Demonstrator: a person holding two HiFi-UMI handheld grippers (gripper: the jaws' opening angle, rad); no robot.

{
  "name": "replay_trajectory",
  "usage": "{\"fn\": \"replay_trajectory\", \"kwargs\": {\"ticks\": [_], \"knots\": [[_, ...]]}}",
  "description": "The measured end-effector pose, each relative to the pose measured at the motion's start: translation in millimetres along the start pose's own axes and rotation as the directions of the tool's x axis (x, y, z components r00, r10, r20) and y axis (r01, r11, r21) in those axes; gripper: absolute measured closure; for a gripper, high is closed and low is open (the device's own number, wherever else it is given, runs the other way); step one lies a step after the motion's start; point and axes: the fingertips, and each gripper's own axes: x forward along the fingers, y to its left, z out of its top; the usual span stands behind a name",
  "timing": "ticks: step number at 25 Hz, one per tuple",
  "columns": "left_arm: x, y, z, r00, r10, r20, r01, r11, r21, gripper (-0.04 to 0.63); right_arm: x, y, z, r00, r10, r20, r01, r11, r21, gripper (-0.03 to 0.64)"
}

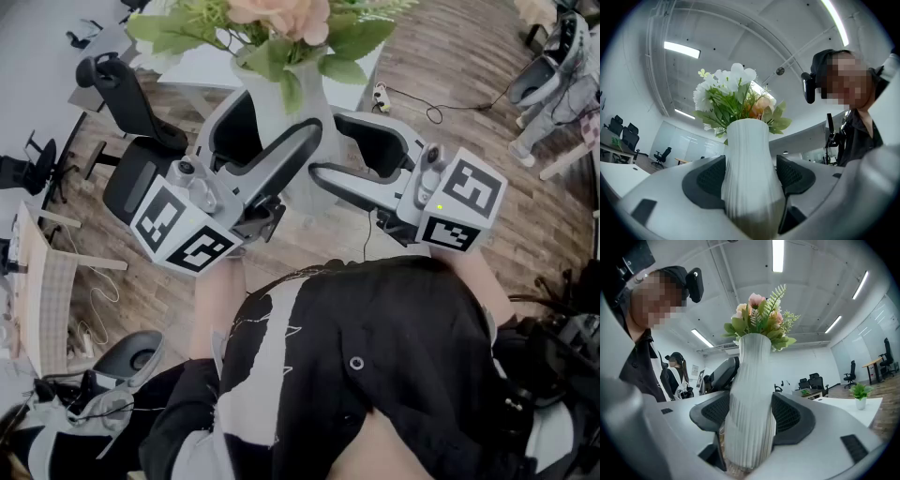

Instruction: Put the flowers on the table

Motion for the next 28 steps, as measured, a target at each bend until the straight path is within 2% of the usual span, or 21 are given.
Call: {"fn": "replay_trajectory", "kwargs": {"ticks": [4, 8, 12, 18, 23, 28], "knots": [[-1, 13, -4, 1.000, 0.000, -0.007, 0.000, 1.000, -0.002, 0.252, 9, -9, -4, 1.000, -0.005, 0.003, 0.005, 1.000, -0.002, 0.321], [-1, 4, -5, 1.000, 0.000, -0.012, 0.000, 1.000, -0.002, 0.252, 3, -1, -5, 1.000, -0.010, 0.009, 0.009, 0.999, 0.032, 0.321], [-2, 7, -9, 0.999, 0.005, -0.033, -0.006, 0.999, -0.032, 0.252, 4, -1, -9, 1.000, -0.018, 0.003, 0.018, 0.998, 0.061, 0.321], [-32, 36, 6, 0.999, 0.038, -0.036, -0.040, 0.998, -0.058, 0.252, 47, 6, -9, 1.000, 0.000, -0.024, 0.002, 0.996, 0.085, 0.321], [-59, 51, -26, 0.997, 0.070, -0.022, -0.072, 0.993, -0.090, 0.252, 60, 4, -48, 0.999, 0.013, -0.042, -0.009, 0.995, 0.098, 0.321], [-48, 77, -42, 0.997, 0.078, -0.027, -0.080, 0.993, -0.085, 0.252, 68, -26, -59, 0.999, 0.024, -0.043, -0.019, 0.995, 0.100, 0.321]]}}
